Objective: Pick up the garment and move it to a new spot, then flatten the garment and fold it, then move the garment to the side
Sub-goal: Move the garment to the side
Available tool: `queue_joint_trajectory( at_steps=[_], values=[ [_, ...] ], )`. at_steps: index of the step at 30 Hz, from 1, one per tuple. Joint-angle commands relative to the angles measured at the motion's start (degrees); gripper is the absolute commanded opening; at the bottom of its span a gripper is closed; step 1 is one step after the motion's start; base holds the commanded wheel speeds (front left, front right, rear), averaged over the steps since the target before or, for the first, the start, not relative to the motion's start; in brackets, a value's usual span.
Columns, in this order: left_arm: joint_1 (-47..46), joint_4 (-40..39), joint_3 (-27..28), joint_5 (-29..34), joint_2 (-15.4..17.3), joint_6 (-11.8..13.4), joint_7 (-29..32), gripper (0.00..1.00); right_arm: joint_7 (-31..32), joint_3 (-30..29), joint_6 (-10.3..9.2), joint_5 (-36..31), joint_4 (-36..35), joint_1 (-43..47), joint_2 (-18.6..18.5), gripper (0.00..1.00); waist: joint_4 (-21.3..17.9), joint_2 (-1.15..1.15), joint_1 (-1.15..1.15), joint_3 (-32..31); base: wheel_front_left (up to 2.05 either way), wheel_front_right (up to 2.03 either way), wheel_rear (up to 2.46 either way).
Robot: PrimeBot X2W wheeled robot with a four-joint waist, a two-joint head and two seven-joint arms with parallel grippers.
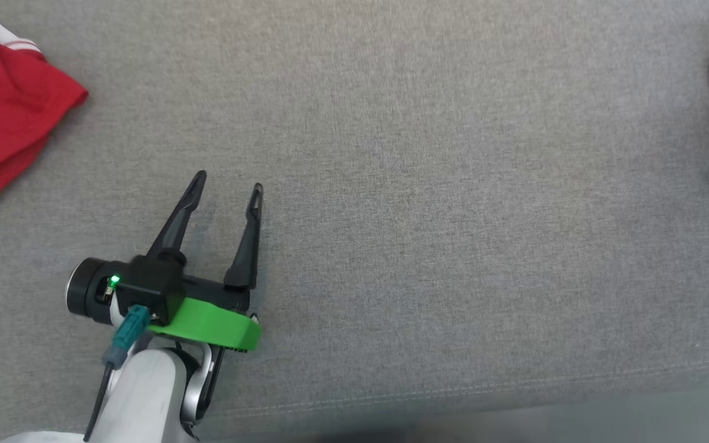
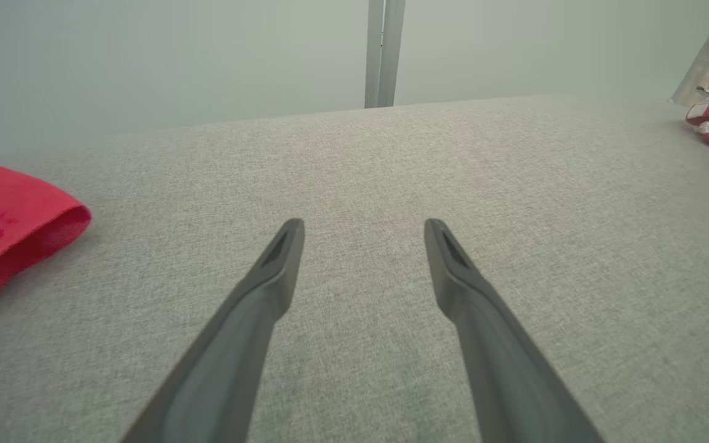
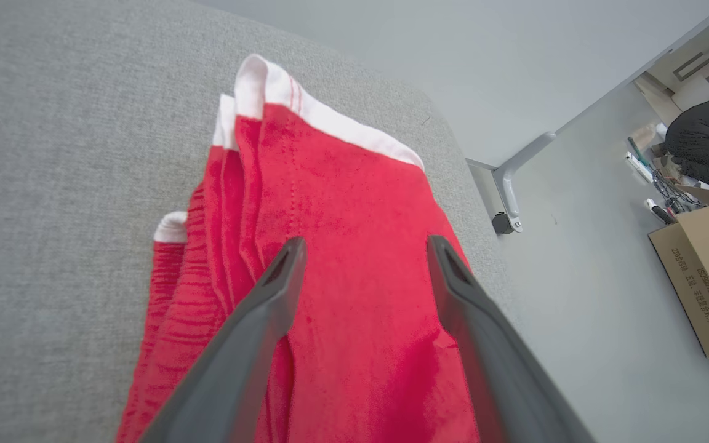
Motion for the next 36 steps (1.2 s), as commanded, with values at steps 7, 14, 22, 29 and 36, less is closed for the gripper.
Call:
queue_joint_trajectory(
  at_steps=[7, 14, 22, 29, 36],
  values=[
    [2.16, 5.55, 3.20, -4.98, -2.01, 2.83, 0.99, 1.00, -8.60, 1.85, -0.11, 6.26, -4.76, 8.42, 2.68, 1.00, 4.26, 0.00, 0.00, -12.55, 0.00, 0.00, 0.00],
    [5.52, 9.12, 4.37, -6.71, -1.83, 4.00, 0.39, 1.00, -11.50, 4.22, -0.11, 10.05, -12.72, 19.21, 9.86, 1.00, 6.37, 0.00, 0.00, -20.91, 0.00, 0.00, 0.00],
    [7.64, 12.24, 3.41, -6.18, -0.10, 3.08, 1.38, 1.00, -11.79, 3.33, -0.11, 12.39, -21.93, 31.60, 15.66, 1.00, 10.30, 0.00, 0.00, -27.38, 0.00, 0.00, 0.00],
    [9.71, 13.30, 3.17, -6.06, 0.60, 3.57, 0.10, 1.00, -8.92, -0.50, -0.10, 12.86, -31.25, 41.19, 22.62, 1.00, 12.05, 0.00, 0.00, -30.28, 0.00, 0.00, 0.00],
    [11.13, 14.09, 3.96, -7.39, 1.13, 2.66, -2.00, 1.00, -6.53, 1.69, -0.10, 13.46, -35.88, 46.05, 24.80, 1.00, 11.25, 0.00, 0.00, -31.02, 0.00, 0.00, 0.00]
  ],
)
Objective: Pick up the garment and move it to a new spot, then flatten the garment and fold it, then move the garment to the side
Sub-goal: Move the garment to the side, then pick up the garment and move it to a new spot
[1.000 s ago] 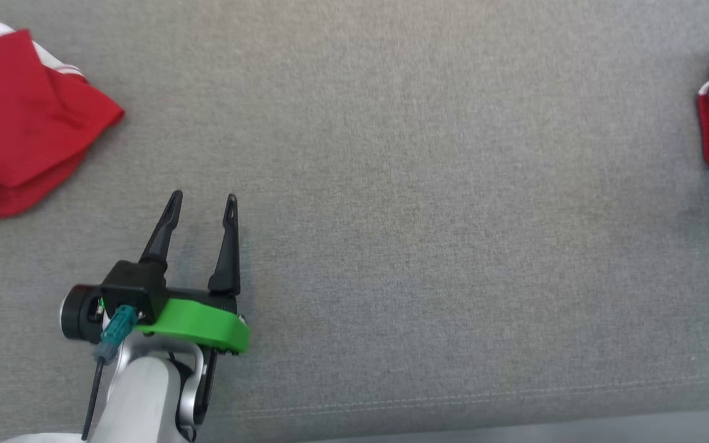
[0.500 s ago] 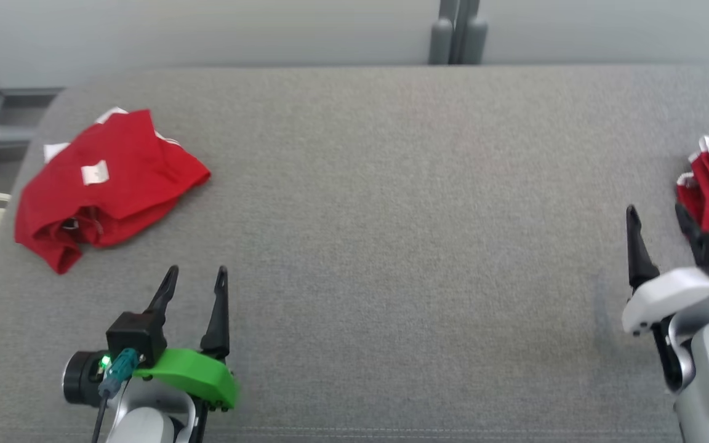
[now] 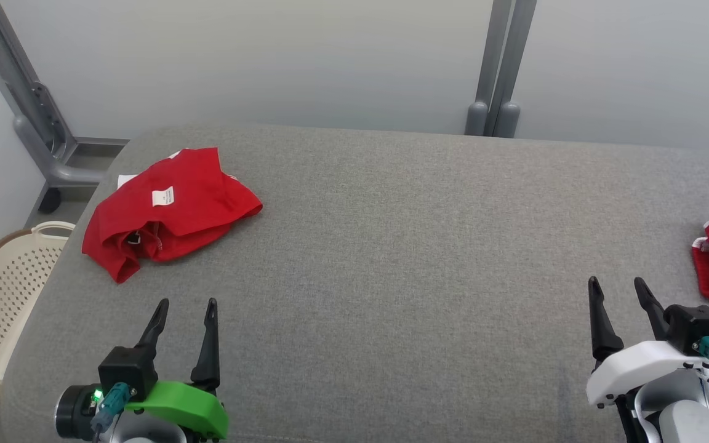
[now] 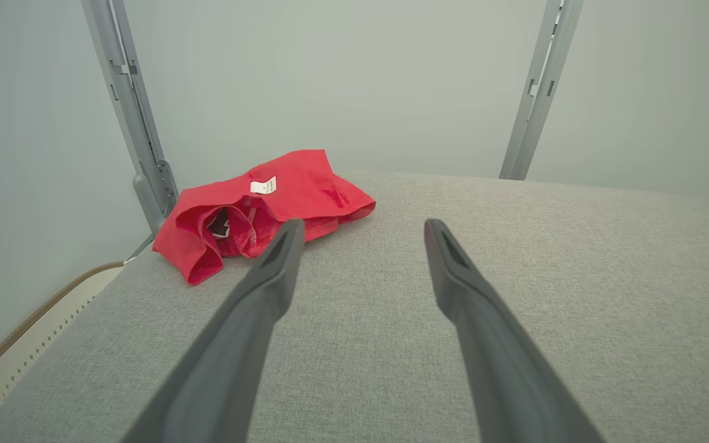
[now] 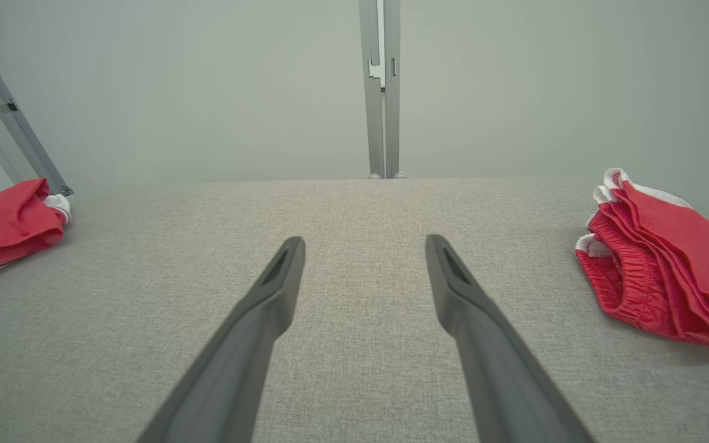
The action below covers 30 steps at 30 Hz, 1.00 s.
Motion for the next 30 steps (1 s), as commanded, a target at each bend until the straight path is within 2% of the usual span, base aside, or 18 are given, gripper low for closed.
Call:
queue_joint_trajectory(
  at_steps=[1, 9, 30],
  values=[
    [0.84, 0.18, 0.35, -0.15, 0.47, -0.27, -0.41, 1.00, 0.07, 0.08, -0.10, 0.30, -0.51, 0.92, -0.17, 1.00, -0.03, 0.00, 0.00, -0.37, 0.00, 0.00, 0.00],
    [2.81, 0.87, 0.26, 1.32, 2.31, -1.46, -1.55, 1.00, -1.39, 2.31, -0.09, 3.46, 0.40, 2.74, -0.07, 1.00, -2.21, 0.00, 0.00, -0.50, 0.00, 0.00, 0.00],
    [3.62, -0.54, 0.17, 1.85, 1.83, -1.58, -1.73, 1.00, -3.23, 2.56, -0.09, 4.79, 3.65, 1.18, -0.05, 1.00, -3.19, 0.00, 0.00, -0.05, 0.00, 0.00, 0.00]
  ],
)
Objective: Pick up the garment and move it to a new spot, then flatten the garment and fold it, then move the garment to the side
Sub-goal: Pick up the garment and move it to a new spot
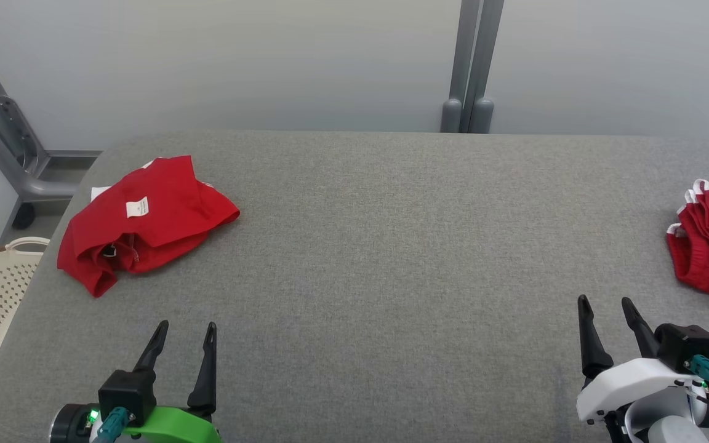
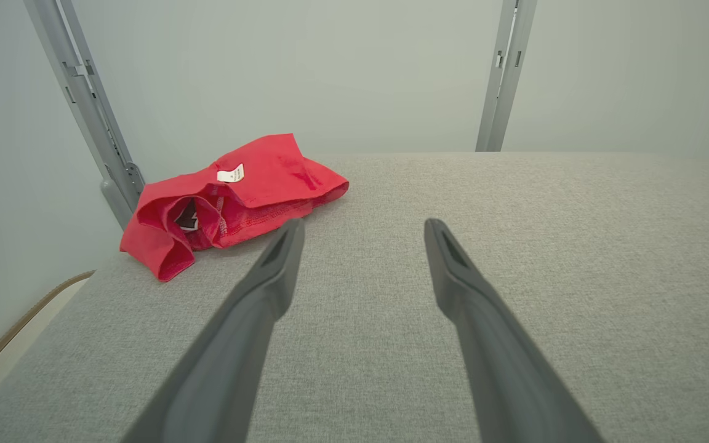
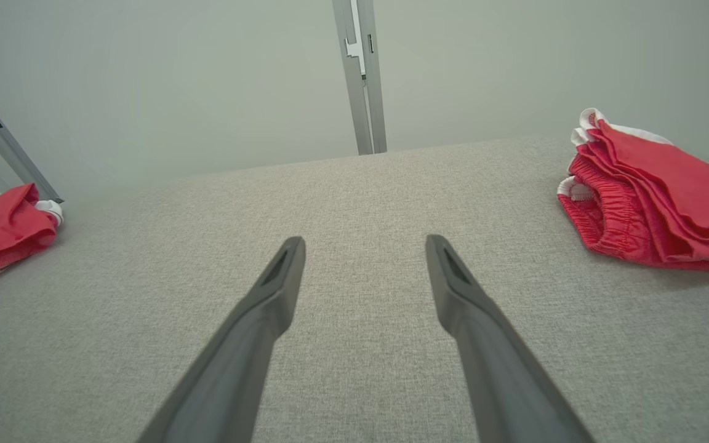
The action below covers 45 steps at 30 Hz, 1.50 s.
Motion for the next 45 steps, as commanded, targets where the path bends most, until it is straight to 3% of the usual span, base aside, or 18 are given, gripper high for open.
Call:
queue_joint_trajectory(
  at_steps=[1, 19, 40, 45],
  values=[
    [0.07, -0.11, 0.12, 0.11, 0.00, 0.21, -0.20, 1.00, -0.23, 0.07, -0.08, 0.22, 0.21, -0.25, -0.11, 1.00, 0.04, 0.00, 0.00, -0.03, 0.00, 0.00, 0.00],
    [1.37, -1.65, 1.99, -0.64, -0.55, 0.52, -0.20, 1.00, 0.54, 1.46, -0.08, -0.17, -0.58, 0.69, -0.10, 1.00, 1.92, 0.00, 0.00, -0.25, 0.00, 0.00, 0.00],
    [3.05, -3.57, 2.81, 0.04, 1.77, 3.62, 1.42, 1.00, -0.25, 5.51, -0.08, 2.14, 0.69, 0.49, -0.11, 1.00, 18.41, 0.00, 0.00, -0.51, 0.00, 0.00, 0.00],
    [2.94, -3.76, 2.82, 0.03, 2.02, 4.14, 2.01, 1.00, -0.57, 5.97, -0.08, 2.35, 1.15, 0.19, -0.12, 1.00, 20.84, 0.00, 0.00, -0.50, 0.00, 0.00, 0.00]
  ],
)
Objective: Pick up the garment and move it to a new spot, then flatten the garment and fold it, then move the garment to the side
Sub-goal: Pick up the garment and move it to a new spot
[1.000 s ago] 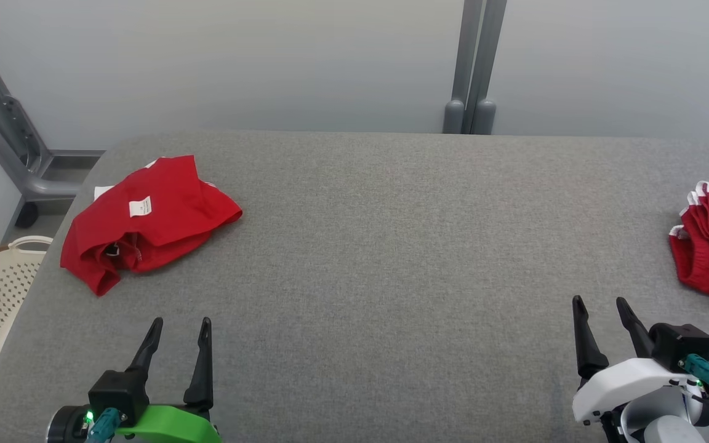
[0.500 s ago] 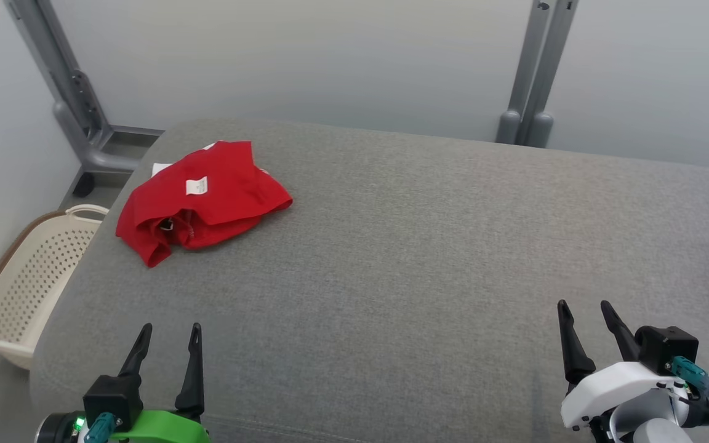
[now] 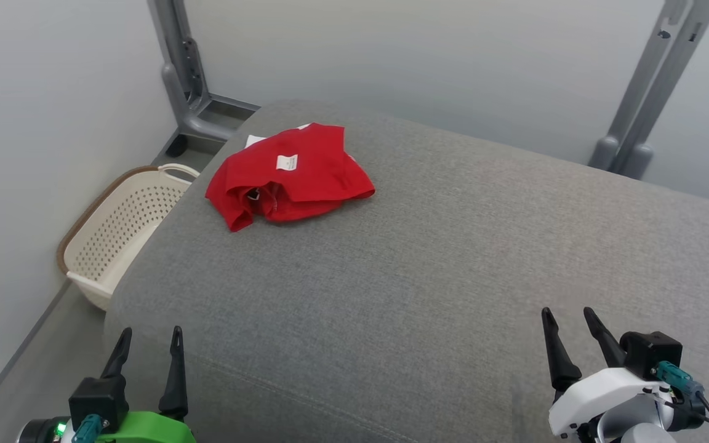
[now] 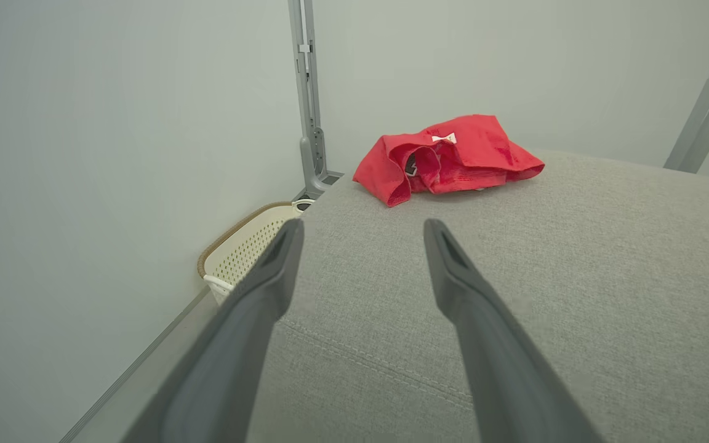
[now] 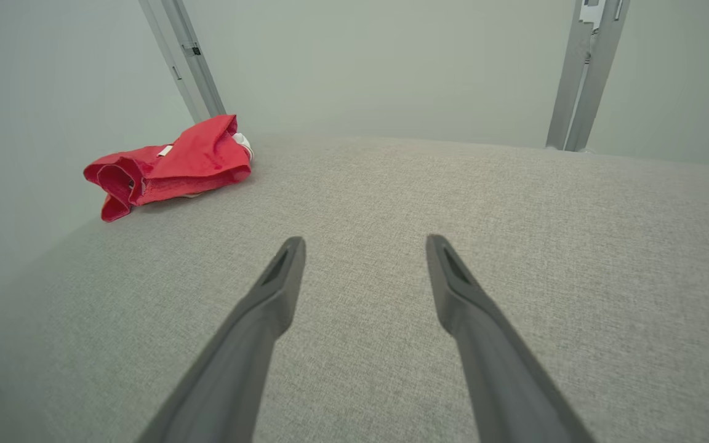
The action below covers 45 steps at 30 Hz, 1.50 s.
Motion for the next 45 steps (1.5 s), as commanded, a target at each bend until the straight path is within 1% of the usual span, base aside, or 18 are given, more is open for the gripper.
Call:
queue_joint_trajectory(
  at_steps=[1, 5, 9, 11, 15, 17, 20, 23, 28, 34, 39, 41, 43, 45],
  values=[
    [0.28, 0.00, 0.06, 0.20, 0.45, 0.32, 0.03, 1.00, -0.42, 0.02, -0.08, 0.14, 0.19, -0.45, -0.14, 1.00, 2.78, 0.00, 0.00, 0.05, 0.00, 0.00, 0.00],
    [-0.11, 0.53, 0.24, 0.32, 0.84, 0.80, -0.24, 1.00, -0.55, 0.56, -0.08, 0.36, 0.58, -0.74, -0.15, 1.00, 4.01, 0.00, 0.00, 0.17, 0.00, 0.00, 0.00],
    [-0.85, 1.20, 0.00, 1.07, 1.31, 1.18, -0.59, 1.00, -0.67, 0.67, -0.08, 0.30, 0.70, -1.25, -0.18, 1.00, 4.27, 0.00, 0.00, 0.46, 0.00, 0.00, 0.00],
    [-1.60, 1.68, -0.58, 1.23, 1.00, 1.12, -0.47, 1.00, -0.75, 0.82, -0.08, 0.26, 0.75, -1.24, -0.17, 1.00, 4.24, 0.00, 0.00, 0.51, 0.00, 0.00, 0.00],
    [-4.37, 3.63, -1.75, 0.87, 0.56, -0.22, 0.72, 1.00, -0.53, 0.89, -0.08, -0.22, 0.41, -1.08, -0.17, 1.00, 3.83, 0.00, 0.00, 0.83, 0.00, 0.00, 0.00],
    [-6.83, 5.52, -2.82, 0.26, 0.26, -1.83, 2.59, 1.00, -0.14, 0.60, -0.08, -0.83, -0.25, -1.32, -0.18, 1.00, 3.44, 0.00, 0.00, 1.58, 0.00, 0.00, 0.00],
    [-12.30, 8.83, -3.80, -0.18, -0.30, -3.17, 5.71, 1.00, 0.77, 0.47, -0.08, -1.97, -1.99, -2.16, -0.18, 1.00, 2.30, 0.00, 0.00, 3.79, 0.00, 0.00, 0.00],
    [-18.61, 13.51, -4.76, -1.29, -1.65, -4.68, 9.72, 1.00, 2.25, 0.18, -0.08, -3.45, -4.18, -2.51, -0.18, 1.00, 1.03, 0.00, 0.00, 6.34, 0.00, 0.00, 0.00],
    [-29.73, 21.51, -6.15, -1.63, -2.40, -6.56, 15.18, 1.00, 5.46, 0.95, -0.08, -6.28, -9.30, -4.16, -0.17, 1.00, -2.22, 0.00, 0.00, 11.79, 0.00, 0.00, 0.00],
    [-41.22, 28.80, -6.86, -2.17, -3.87, -7.32, 17.93, 1.00, 8.78, 2.33, -0.08, -9.14, -16.46, -6.44, -0.18, 1.00, -5.90, 0.00, 0.00, 19.26, 0.00, 0.00, 0.00],
    [-48.54, 35.04, -7.46, -2.37, -4.03, -7.91, 19.86, 1.00, 10.90, 3.25, -0.08, -10.94, -21.88, -7.11, -0.17, 1.00, -7.98, 0.00, 0.00, 24.20, 0.00, 0.00, 0.00],
    [-49.91, 36.13, -7.63, -2.24, -4.07, -7.90, 20.44, 1.00, 11.43, 3.50, -0.08, -11.42, -22.79, -7.20, -0.17, 1.00, -8.34, 0.00, 0.00, 25.14, 0.00, 0.00, 0.00],
    [-53.66, 39.66, -7.53, -2.56, -3.54, -7.85, 22.64, 1.00, 12.69, 3.53, -0.08, -12.53, -25.46, -7.40, -0.16, 1.00, -9.03, 0.00, 0.00, 27.42, 0.00, 0.00, 0.00],
    [-56.03, 41.90, -7.30, -2.36, -3.10, -6.71, 24.23, 1.00, 13.32, 3.48, -0.08, -12.97, -27.03, -7.30, -0.16, 1.00, -9.39, 0.00, 0.00, 28.74, 0.00, 0.00, 0.00]
  ],
)
